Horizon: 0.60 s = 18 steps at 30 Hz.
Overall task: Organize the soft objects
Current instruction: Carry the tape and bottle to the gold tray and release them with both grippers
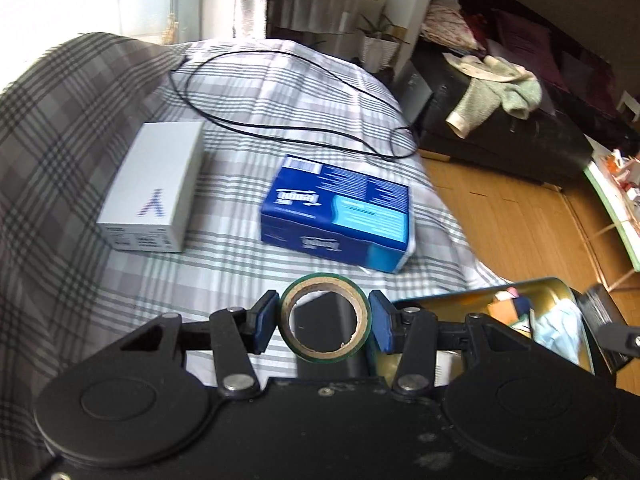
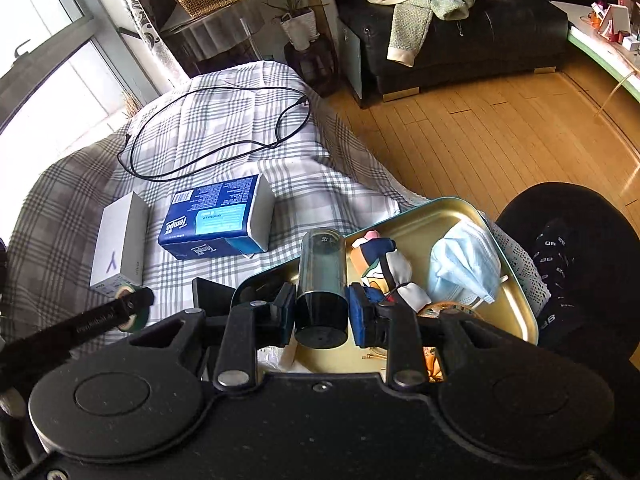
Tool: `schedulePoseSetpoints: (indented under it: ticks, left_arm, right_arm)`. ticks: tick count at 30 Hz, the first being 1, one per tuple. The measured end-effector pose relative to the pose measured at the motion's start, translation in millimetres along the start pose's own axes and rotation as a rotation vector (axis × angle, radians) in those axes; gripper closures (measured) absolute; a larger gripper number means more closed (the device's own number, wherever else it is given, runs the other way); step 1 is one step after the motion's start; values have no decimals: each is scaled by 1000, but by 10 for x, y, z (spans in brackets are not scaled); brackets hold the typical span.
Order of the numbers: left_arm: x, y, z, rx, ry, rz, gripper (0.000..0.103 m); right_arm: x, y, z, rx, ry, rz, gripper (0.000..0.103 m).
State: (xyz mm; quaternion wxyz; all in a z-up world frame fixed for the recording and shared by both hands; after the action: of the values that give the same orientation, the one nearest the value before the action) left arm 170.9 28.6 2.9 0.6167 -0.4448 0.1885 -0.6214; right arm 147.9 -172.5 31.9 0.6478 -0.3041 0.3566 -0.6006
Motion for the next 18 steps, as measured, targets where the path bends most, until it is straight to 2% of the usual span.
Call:
schedulePoseSetpoints:
  ticks: [3, 6, 11, 16, 18]
  left_arm:
    - [280, -14, -176, -46, 27, -77, 58]
    - [516, -21, -335, -72, 62, -110, 58]
    - [816, 54, -550, -94, 131, -93, 58]
    - [1036, 204, -698, -121, 185, -67, 57]
    - [1062, 257, -697, -109, 198, -43, 45]
  right_arm:
    - [74, -51, 35, 2, -19, 19, 74]
    - [147, -113, 47, 8, -46, 43, 74]
    - [298, -144, 29, -12, -96, 66, 74]
    - [446, -91, -72, -57, -25, 178, 74]
    - [487, -90, -118, -73, 6, 221, 74]
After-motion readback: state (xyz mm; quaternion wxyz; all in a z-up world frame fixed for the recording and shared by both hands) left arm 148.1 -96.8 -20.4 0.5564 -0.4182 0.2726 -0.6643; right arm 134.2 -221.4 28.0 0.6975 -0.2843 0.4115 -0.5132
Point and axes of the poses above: each gripper's, at about its wrist camera, not at the fingertips, and y roughly the way its jaws point, x to its right, z to its top, the point moved 5 cm from there along y, roughly the way its jaws point, and after that the axes turned 15 degrees about -y, right-handed, at the moved point
